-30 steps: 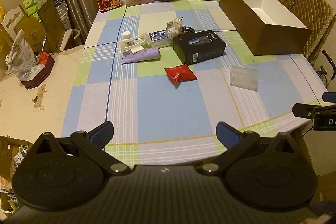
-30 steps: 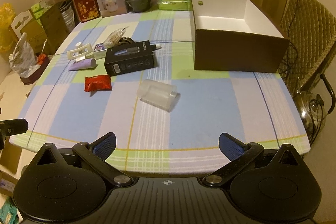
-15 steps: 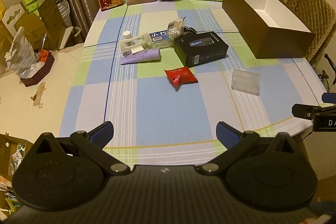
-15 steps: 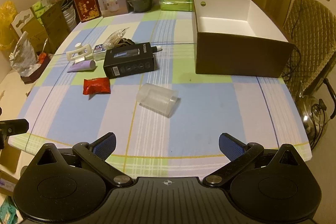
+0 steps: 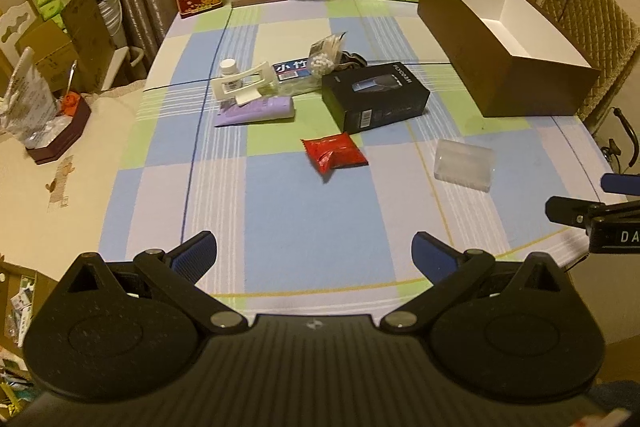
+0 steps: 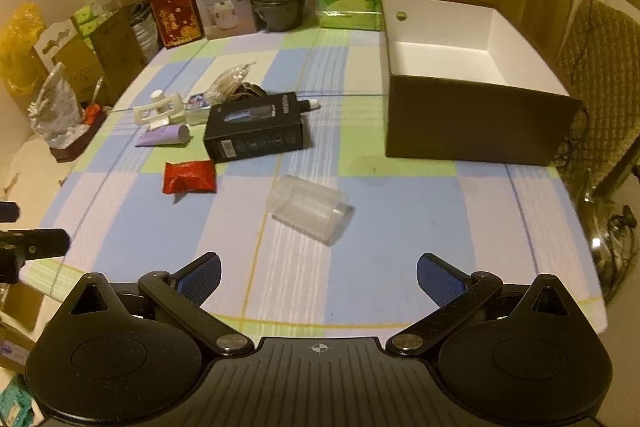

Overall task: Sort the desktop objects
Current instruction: 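Move the right tool toward the clear cup while the left tool approaches the red packet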

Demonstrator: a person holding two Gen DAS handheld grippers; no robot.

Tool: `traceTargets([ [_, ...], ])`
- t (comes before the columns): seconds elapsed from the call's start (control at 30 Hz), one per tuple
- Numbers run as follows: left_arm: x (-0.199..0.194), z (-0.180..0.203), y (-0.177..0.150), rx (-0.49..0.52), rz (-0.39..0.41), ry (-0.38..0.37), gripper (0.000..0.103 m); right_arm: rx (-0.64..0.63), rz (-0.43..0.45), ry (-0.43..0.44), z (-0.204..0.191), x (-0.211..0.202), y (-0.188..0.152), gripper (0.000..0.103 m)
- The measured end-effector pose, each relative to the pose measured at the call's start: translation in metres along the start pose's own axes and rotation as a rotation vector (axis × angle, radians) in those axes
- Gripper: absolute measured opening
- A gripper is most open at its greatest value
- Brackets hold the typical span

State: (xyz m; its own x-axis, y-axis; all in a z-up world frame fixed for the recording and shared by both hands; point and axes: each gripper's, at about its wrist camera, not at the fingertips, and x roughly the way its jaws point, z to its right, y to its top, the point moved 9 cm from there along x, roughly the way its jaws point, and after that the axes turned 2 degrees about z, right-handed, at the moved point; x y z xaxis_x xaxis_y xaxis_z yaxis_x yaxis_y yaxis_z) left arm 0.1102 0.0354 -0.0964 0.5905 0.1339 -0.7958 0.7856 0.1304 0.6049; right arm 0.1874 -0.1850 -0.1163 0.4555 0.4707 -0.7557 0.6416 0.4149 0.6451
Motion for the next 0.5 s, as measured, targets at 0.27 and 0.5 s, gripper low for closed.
traceTargets([
  [0.27, 0.018, 0.001, 0.012, -0.006, 0.005, -0.015, 0.102, -0.038, 0.030, 0.093, -0.004, 0.018, 0.014, 0.101],
  [0.5, 0.035, 0.004, 0.028, -0.016, 0.023, -0.025, 0.102, -0.087, 0.041, 0.152, -0.003, 0.042, 0.025, 0.101],
])
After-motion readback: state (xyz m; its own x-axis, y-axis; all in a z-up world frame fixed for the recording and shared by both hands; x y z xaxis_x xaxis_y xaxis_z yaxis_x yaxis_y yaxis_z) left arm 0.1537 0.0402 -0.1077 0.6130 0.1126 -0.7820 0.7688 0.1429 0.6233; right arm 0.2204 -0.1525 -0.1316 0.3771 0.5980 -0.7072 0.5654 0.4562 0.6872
